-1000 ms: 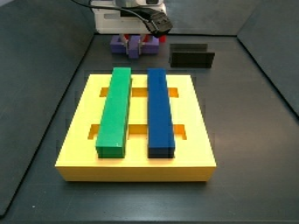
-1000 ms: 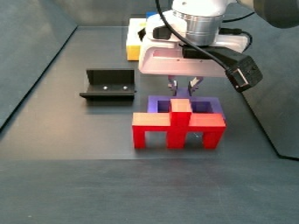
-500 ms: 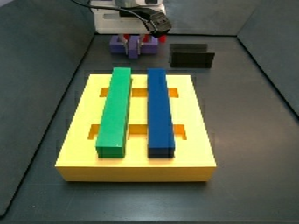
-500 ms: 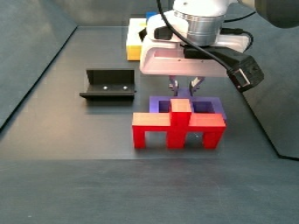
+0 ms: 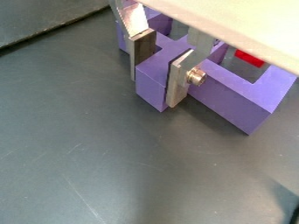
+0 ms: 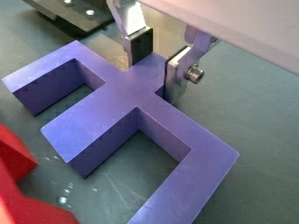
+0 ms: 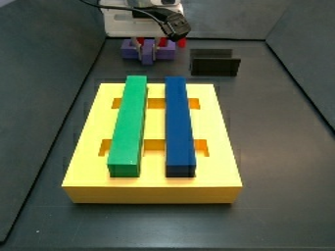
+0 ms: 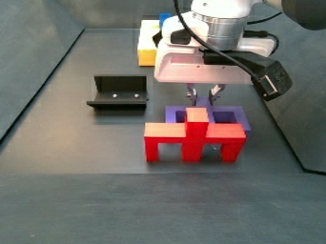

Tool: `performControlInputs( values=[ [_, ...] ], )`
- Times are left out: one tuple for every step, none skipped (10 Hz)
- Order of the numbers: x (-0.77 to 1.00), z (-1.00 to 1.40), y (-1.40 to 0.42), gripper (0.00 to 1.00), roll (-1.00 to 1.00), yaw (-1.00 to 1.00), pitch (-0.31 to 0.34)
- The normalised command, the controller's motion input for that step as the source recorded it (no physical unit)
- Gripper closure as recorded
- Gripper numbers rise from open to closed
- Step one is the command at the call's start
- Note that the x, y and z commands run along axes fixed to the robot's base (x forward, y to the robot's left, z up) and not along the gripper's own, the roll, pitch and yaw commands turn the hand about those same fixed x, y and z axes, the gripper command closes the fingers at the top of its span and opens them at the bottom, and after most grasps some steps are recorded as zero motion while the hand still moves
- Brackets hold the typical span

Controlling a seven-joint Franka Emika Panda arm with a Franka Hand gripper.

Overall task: Pick up the purple object. Move up. Place the purple object on the fixture. Regrasp the purple object. Move to above the board. Insert the purple object.
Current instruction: Pick up the purple object, then move up.

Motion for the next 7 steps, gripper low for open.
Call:
performControlInputs(
  values=[
    [0.0,0.0,0.0,1.0,0.0,0.0,0.0],
    [0.0,0.0,0.0,1.0,0.0,0.0,0.0],
    [0.0,0.0,0.0,1.0,0.0,0.0,0.0],
    [0.0,0.83,0.0,1.0,0.0,0.0,0.0],
    [-0.03,0.83,-0.05,1.0,-0.01,0.0,0.015],
    [-0.09,0.58,-0.06,1.0,-0.01,0.01,0.05],
    [-0.07,0.38,-0.04,1.0,0.0,0.01,0.032]
  ],
)
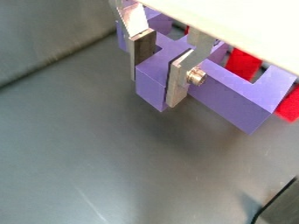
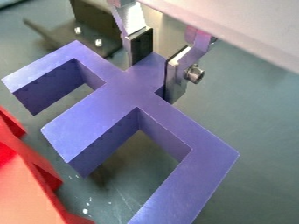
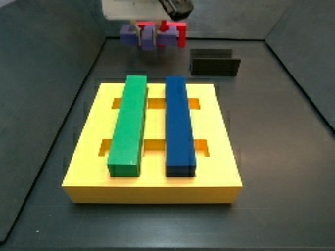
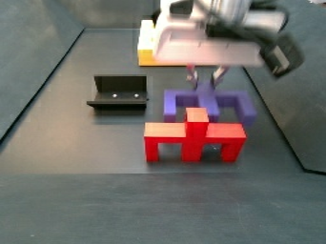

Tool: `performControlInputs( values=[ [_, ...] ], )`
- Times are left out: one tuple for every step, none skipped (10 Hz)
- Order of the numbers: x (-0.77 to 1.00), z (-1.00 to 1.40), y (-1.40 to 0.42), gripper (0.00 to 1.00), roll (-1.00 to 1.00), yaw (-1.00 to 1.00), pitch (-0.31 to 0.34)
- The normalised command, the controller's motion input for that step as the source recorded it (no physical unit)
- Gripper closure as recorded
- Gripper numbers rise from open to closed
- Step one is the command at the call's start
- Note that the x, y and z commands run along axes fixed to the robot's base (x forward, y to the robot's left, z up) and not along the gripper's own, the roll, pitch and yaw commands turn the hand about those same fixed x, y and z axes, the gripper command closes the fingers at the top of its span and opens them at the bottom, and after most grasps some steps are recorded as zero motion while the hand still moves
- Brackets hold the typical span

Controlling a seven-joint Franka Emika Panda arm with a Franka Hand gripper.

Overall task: Pick up the purple object. Move up. Place the purple object on the fixture. Regrasp the purple object. Move to above the board. Insert the purple object.
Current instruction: Place the purple object on the fixture.

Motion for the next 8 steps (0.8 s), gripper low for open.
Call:
performControlInputs(
  values=[
    [0.07,0.0,0.0,1.0,0.0,0.0,0.0],
    [0.51,0.05,0.0,1.0,-0.29,-0.19,0.143],
    [0.82,0.44,-0.13,1.0,-0.84,-0.22,0.174],
    [0.88,0.47,-0.12,1.0,-0.91,-0.22,0.211],
    [0.9,0.47,-0.14,1.0,-0.87,-0.18,0.223],
    [0.91,0.46,-0.15,1.0,-0.85,-0.16,0.231],
    [0.93,0.37,-0.17,1.0,-0.81,-0.13,0.246],
    [0.93,0.15,-0.16,1.0,-0.76,-0.1,0.189]
  ],
)
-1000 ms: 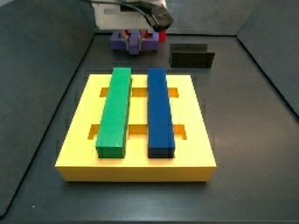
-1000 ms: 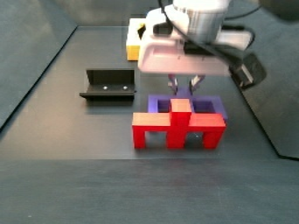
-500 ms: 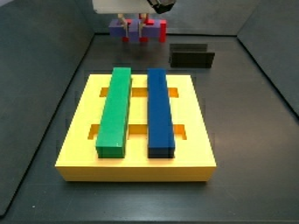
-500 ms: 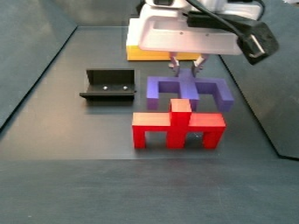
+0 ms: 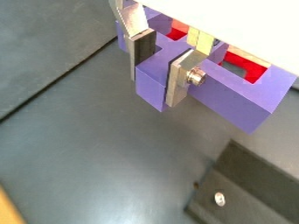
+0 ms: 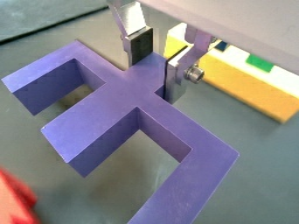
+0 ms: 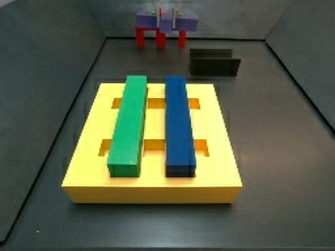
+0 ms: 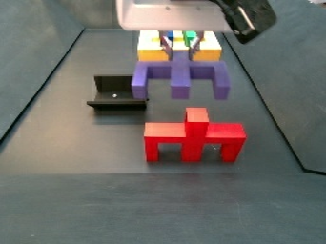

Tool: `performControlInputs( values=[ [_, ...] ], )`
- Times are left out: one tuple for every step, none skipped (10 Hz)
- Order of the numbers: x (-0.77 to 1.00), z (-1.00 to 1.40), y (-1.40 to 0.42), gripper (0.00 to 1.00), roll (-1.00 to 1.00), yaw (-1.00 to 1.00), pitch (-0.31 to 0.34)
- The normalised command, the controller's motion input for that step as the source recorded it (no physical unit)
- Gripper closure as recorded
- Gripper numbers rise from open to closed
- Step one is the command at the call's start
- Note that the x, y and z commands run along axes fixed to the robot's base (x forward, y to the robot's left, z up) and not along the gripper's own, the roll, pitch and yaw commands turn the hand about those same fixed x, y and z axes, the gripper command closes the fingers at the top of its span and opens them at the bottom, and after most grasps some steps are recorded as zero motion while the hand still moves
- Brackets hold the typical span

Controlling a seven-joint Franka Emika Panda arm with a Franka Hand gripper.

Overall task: Pick up the purple object. Move up. Place the purple object on the fixture. Regrasp the purple object. Move to above the board. Insert the purple object.
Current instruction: Place the purple object on the fixture.

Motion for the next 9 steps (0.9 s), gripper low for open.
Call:
performControlInputs(
  values=[
    [0.84,0.0,-0.11,1.0,-0.8,-0.07,0.029],
    [0.83,0.06,-0.11,1.0,-0.82,-0.07,0.04],
    [0.85,0.11,-0.11,1.0,-0.83,-0.07,0.077],
    [0.84,0.18,-0.09,1.0,-0.87,-0.07,0.057],
    [0.78,0.18,-0.08,1.0,-0.84,-0.03,0.0],
    [0.75,0.08,-0.08,1.0,-0.81,-0.02,0.0],
    [0.74,0.06,-0.09,1.0,-0.79,-0.02,0.0],
    [0.75,0.05,-0.08,1.0,-0.79,-0.02,0.0],
    [0.74,0.04,-0.08,1.0,-0.76,0.0,-0.02]
  ],
)
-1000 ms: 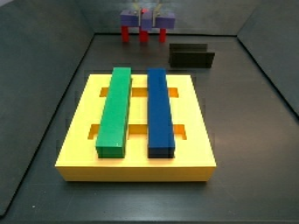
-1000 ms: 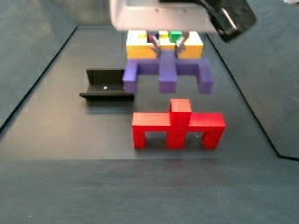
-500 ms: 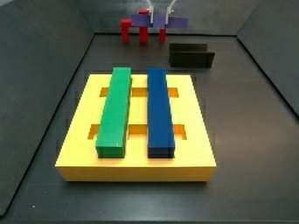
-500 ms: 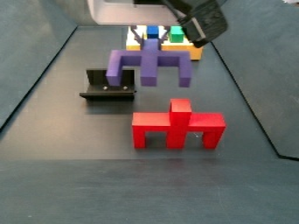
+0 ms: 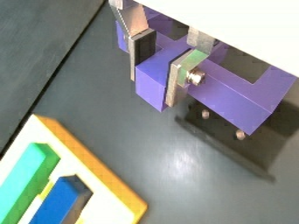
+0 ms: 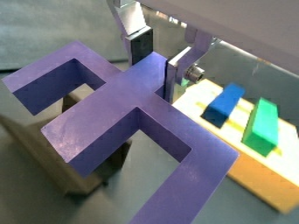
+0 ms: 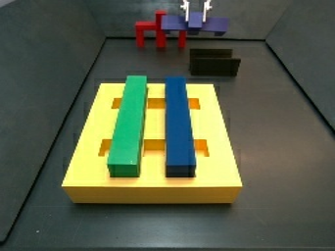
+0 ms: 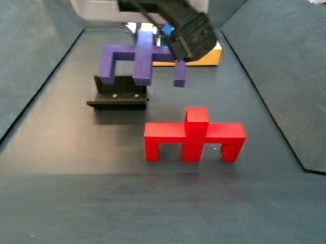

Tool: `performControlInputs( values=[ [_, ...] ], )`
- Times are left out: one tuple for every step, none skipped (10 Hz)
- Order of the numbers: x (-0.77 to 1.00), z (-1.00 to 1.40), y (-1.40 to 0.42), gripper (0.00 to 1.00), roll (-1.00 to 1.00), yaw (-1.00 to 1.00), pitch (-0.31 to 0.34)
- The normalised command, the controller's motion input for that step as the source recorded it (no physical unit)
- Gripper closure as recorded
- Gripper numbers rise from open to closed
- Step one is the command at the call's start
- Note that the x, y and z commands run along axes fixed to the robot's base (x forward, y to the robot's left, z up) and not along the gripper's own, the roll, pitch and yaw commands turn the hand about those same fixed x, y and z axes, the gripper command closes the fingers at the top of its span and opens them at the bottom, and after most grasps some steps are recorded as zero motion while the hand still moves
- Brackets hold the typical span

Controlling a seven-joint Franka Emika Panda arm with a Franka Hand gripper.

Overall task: Pick up the purple object. Move up. Place the purple object on the fixture. Regrasp the purple object. Move to above the board. Insert the purple object.
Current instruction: Place the purple object on the fixture.

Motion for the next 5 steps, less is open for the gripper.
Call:
performControlInputs(
  values=[
    [0.78,0.0,-0.15,1.0,-0.54,0.0,-0.074],
    [0.89,-0.03,-0.18,1.0,-0.41,0.0,-0.003],
    [0.95,-0.07,-0.2,1.0,-0.21,0.0,0.0],
    [0.99,-0.17,-0.12,1.0,0.0,0.0,0.0],
    [0.87,-0.32,-0.05,1.0,0.15,0.0,0.0]
  ],
)
